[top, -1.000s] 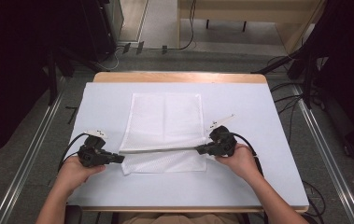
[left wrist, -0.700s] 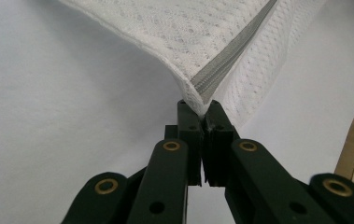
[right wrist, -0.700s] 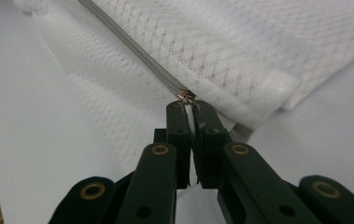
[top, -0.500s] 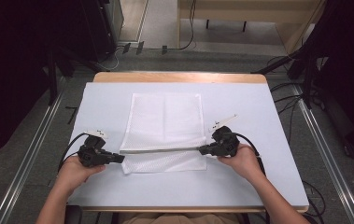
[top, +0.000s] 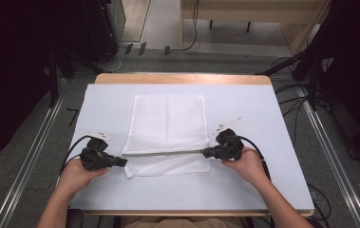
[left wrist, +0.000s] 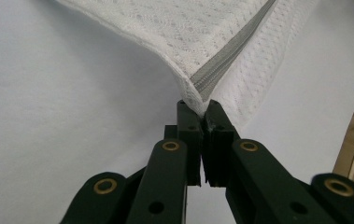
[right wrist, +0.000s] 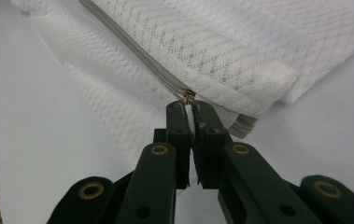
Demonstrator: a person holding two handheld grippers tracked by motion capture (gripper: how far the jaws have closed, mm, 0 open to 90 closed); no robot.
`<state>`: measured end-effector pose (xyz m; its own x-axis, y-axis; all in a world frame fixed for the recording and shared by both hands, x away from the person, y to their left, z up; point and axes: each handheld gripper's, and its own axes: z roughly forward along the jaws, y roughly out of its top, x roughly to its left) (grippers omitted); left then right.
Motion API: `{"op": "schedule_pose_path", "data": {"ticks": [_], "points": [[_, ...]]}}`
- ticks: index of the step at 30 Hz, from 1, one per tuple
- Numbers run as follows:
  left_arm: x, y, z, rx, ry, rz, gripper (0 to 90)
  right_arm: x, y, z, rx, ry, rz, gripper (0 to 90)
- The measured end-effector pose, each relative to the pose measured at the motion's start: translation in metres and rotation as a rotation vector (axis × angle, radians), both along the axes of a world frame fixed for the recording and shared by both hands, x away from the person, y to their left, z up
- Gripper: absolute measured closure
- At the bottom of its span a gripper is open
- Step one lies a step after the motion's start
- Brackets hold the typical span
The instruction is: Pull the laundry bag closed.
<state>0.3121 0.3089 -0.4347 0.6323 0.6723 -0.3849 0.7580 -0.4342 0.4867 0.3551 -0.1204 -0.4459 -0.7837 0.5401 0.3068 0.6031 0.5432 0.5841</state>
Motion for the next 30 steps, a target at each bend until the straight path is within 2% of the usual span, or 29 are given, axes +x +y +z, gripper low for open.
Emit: {"op": "schedule_pose_path", "data": {"ticks": [11,14,16,22,26,27,30], "points": [[0.0,0.001,0.0,-0.016,-0.013,-0.005,78.4,0.0,0.002,-0.003,-0.001,0.005,-0.009,86.9],[0.0,-0.001,-0.001,-0.01,-0.006,-0.008,74.0,-0.001,0.004,-0.004,-0.005,0.008,-0.003,86.9],[0.0,0.0,-0.001,-0.015,-0.016,0.0,69.8,-0.001,0.005,-0.004,-0.012,0.01,0.001,85.6],[0.002,0.003,0.001,-0.034,-0.055,0.042,55.5,-0.001,0.003,-0.004,0.013,-0.037,-0.013,71.3],[0.003,0.006,0.003,-0.054,-0.108,0.072,45.6,-0.002,0.001,-0.001,0.033,-0.08,-0.024,62.3],[0.003,0.007,0.004,-0.054,-0.128,0.083,43.9,-0.002,0.001,0.0,0.038,-0.089,-0.03,59.7],[0.003,0.01,0.006,-0.059,-0.156,0.107,41.1,-0.002,-0.002,0.002,0.053,-0.124,-0.047,50.5]]}}
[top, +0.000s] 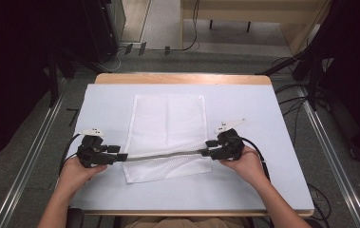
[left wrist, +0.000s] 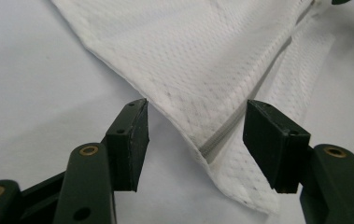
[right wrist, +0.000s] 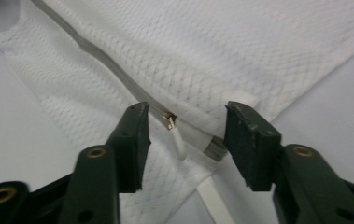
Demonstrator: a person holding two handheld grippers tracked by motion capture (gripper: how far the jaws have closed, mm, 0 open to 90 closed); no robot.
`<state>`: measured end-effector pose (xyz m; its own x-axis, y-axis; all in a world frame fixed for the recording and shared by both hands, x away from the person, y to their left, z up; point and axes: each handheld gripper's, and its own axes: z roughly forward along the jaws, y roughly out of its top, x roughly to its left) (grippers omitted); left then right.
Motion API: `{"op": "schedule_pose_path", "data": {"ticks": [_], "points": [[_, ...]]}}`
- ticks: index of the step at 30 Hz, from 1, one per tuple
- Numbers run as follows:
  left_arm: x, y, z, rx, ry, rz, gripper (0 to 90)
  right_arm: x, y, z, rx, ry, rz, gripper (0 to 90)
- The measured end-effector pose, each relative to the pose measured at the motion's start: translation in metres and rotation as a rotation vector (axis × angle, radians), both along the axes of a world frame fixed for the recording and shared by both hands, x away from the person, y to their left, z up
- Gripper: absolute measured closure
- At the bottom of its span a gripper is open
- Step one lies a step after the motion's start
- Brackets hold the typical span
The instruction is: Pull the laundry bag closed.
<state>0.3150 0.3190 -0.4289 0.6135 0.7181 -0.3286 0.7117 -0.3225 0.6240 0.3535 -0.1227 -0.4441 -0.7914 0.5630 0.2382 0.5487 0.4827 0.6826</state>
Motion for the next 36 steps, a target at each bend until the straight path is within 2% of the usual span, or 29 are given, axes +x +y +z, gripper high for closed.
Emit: {"op": "schedule_pose_path", "data": {"ticks": [3,6,11,18,27,30,36], "points": [[0.0,0.004,0.002,-0.001,-0.028,0.033,39.2,0.001,-0.005,0.003,0.012,-0.035,-0.018,50.3],[0.0,0.007,0.002,0.031,-0.055,0.083,38.8,0.001,-0.011,0.006,0.032,-0.057,-0.036,49.4],[0.002,0.013,0.003,0.029,-0.067,0.119,37.6,0.003,-0.024,0.008,0.039,-0.095,-0.074,45.4],[0.003,0.018,0.004,0.03,-0.088,0.152,37.0,0.006,-0.042,0.01,0.054,-0.098,-0.127,45.0],[0.006,0.028,0.003,0.032,-0.087,0.2,36.9,0.011,-0.063,0.008,0.055,-0.108,-0.201,40.0],[0.006,0.029,0.003,0.03,-0.088,0.206,36.8,0.013,-0.069,0.005,0.033,-0.132,-0.24,37.7],[0.007,0.029,0.003,0.042,-0.09,0.221,36.7,0.018,-0.08,-0.001,0.017,-0.131,-0.279,35.3]]}}
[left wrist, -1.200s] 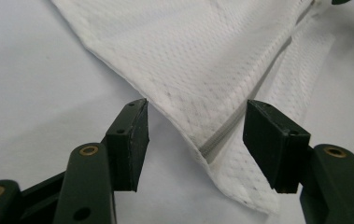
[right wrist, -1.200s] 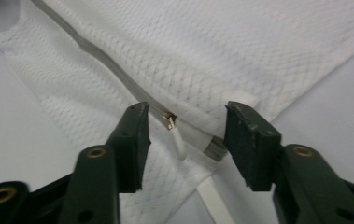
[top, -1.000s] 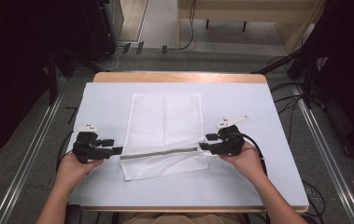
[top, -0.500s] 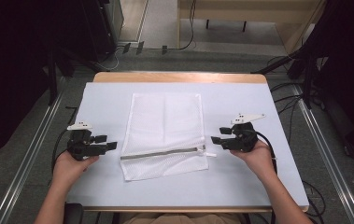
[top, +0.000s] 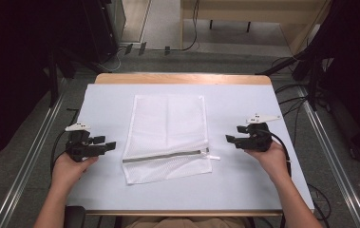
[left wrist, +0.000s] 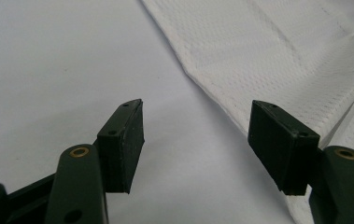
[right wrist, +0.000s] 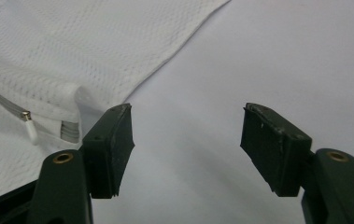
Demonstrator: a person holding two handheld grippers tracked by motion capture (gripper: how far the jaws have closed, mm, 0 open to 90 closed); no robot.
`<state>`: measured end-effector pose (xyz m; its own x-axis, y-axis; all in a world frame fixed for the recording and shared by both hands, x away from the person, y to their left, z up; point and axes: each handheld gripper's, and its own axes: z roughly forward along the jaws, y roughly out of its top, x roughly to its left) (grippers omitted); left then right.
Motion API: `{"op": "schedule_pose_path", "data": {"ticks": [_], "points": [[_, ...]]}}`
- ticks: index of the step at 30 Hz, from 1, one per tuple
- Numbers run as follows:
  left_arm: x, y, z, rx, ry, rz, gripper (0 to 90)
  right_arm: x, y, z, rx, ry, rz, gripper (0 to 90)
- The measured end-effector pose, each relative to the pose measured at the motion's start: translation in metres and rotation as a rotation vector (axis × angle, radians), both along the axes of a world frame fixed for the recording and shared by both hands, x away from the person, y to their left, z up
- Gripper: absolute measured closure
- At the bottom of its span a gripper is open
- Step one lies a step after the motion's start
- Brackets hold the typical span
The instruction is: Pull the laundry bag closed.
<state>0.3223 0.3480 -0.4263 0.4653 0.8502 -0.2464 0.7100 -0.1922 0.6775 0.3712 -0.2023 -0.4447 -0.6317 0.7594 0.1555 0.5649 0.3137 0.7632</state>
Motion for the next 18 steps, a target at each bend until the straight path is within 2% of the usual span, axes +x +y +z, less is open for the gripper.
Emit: {"op": "schedule_pose_path", "data": {"ticks": [10,18], "points": [[0.0025,-0.0008,-0.0032,0.008,0.014,0.016,36.2,0.0046,-0.0025,-0.0065,-0.025,-0.015,-0.041,31.7],[0.0034,-0.0015,-0.0042,0.015,0.024,0.018,36.0,0.0059,-0.0016,-0.0089,-0.039,-0.018,-0.042,31.2]]}}
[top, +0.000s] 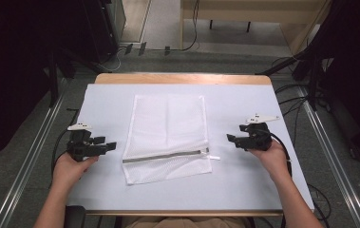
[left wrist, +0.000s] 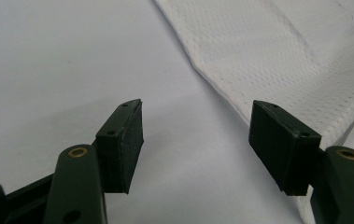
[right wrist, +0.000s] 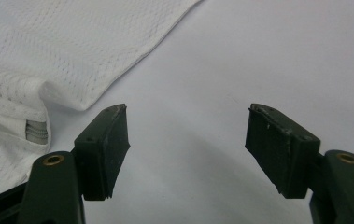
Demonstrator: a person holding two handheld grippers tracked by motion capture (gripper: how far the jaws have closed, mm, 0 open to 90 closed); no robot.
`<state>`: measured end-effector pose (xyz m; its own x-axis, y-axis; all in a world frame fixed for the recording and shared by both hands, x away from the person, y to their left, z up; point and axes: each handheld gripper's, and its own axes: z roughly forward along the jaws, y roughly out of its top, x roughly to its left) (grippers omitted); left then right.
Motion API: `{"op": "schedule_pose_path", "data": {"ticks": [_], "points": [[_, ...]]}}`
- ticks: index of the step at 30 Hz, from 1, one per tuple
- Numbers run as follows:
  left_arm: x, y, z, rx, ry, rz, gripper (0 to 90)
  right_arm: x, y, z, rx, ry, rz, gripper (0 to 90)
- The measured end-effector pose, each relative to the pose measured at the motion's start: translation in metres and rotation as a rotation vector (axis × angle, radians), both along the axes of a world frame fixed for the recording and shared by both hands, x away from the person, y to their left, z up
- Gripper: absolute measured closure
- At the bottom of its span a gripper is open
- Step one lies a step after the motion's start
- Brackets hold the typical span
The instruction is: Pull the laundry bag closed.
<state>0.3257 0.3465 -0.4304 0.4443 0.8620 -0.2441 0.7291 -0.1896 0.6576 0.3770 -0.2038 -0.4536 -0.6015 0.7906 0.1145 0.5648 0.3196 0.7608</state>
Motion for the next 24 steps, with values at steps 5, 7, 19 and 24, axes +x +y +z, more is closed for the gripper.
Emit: {"op": "schedule_pose_path", "data": {"ticks": [5,7,19,24], "points": [[0.0004,-0.0011,-0.0011,0.002,0.009,0.001,35.5,-0.0004,0.0016,-0.0011,-0.01,0.006,0.006,30.9],[0.0006,-0.0013,-0.0015,0.004,0.011,0.0,35.4,-0.0003,0.0022,-0.0017,-0.013,0.007,0.009,30.6],[0.0013,-0.0024,-0.0036,0.02,0.016,-0.002,33.5,-0.0005,0.0027,-0.0025,-0.021,0.007,0.013,30.4],[0.0022,-0.0029,-0.0067,0.042,0.011,0.012,29.9,-0.0002,0.0028,-0.0039,-0.03,0.012,0.015,28.7]]}}
